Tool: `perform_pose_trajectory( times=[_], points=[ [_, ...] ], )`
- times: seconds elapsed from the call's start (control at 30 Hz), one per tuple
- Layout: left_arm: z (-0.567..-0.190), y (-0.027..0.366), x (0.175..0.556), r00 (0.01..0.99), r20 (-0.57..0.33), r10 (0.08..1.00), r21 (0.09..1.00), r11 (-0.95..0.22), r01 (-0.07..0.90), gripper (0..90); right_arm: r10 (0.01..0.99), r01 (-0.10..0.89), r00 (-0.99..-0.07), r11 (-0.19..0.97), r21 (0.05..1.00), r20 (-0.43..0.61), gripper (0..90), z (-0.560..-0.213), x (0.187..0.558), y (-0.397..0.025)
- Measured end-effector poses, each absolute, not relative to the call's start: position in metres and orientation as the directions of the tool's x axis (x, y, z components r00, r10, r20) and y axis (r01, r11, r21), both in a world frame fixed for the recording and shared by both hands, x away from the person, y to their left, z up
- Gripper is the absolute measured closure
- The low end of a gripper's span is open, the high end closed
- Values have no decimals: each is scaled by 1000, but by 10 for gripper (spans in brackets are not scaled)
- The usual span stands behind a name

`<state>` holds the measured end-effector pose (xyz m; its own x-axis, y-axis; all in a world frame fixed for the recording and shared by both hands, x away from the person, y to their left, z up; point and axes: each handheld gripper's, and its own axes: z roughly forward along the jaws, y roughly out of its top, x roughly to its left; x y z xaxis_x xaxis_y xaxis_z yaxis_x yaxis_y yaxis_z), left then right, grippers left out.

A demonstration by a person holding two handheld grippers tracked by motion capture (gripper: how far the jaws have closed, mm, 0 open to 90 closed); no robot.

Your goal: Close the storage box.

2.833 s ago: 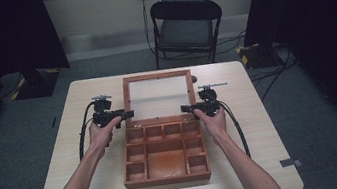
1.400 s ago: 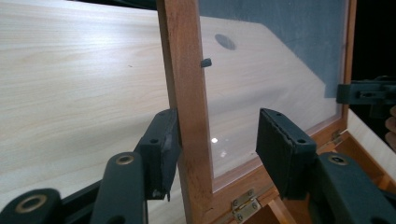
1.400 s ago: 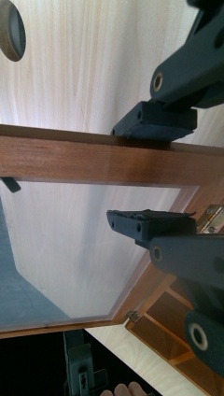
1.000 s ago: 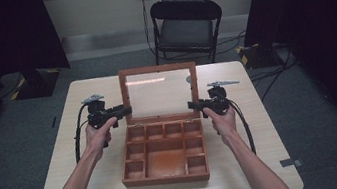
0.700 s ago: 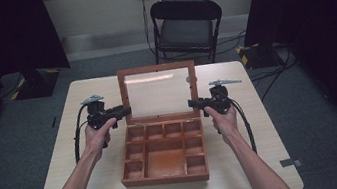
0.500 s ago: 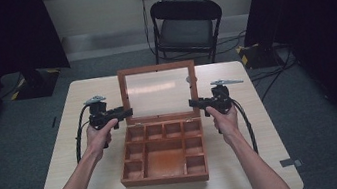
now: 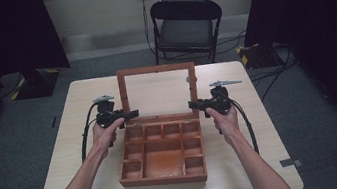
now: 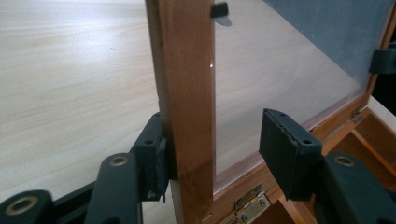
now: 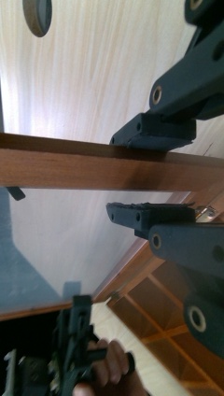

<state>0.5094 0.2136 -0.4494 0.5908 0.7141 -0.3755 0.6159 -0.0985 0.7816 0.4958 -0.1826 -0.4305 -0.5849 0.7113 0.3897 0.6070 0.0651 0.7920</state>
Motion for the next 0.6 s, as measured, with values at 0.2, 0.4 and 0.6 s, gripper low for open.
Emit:
perform_pose_trajectory(
  times=[0.2, 0.4, 0.6],
  points=[
    [-444, 220, 507, 601, -369, 709, 789, -102, 606, 488, 725, 607, -587, 99, 789, 361, 639, -433, 496, -177],
    [-434, 223, 503, 620, -360, 697, 802, -108, 587, 483, 723, 605, -590, 100, 790, 360, 590, -430, 493, -173],
    [-424, 224, 498, 631, -350, 692, 820, -100, 564, 466, 713, 597, -595, 83, 798, 371, 547, -423, 490, -172]
  ],
)
